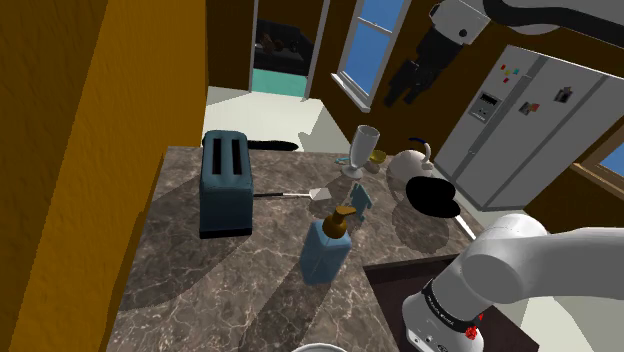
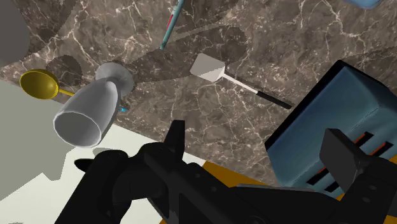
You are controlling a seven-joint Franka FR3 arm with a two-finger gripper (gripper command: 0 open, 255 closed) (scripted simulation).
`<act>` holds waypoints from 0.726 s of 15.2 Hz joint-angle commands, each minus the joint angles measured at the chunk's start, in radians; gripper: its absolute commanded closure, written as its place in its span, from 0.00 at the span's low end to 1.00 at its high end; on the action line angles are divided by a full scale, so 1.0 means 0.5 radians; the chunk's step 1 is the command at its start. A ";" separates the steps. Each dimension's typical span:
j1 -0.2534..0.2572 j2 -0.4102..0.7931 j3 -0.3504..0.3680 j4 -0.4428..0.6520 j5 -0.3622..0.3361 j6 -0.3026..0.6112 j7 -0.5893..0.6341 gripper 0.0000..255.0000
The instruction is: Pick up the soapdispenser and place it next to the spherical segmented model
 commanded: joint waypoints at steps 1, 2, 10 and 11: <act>0.000 0.000 0.000 0.000 0.000 0.000 0.000 0.00; 0.006 -0.030 0.031 -0.059 0.016 0.016 0.040 0.00; 0.088 -0.211 0.306 -0.468 0.196 0.146 0.372 0.00; 0.102 -0.225 0.344 -0.511 0.225 0.163 0.414 0.00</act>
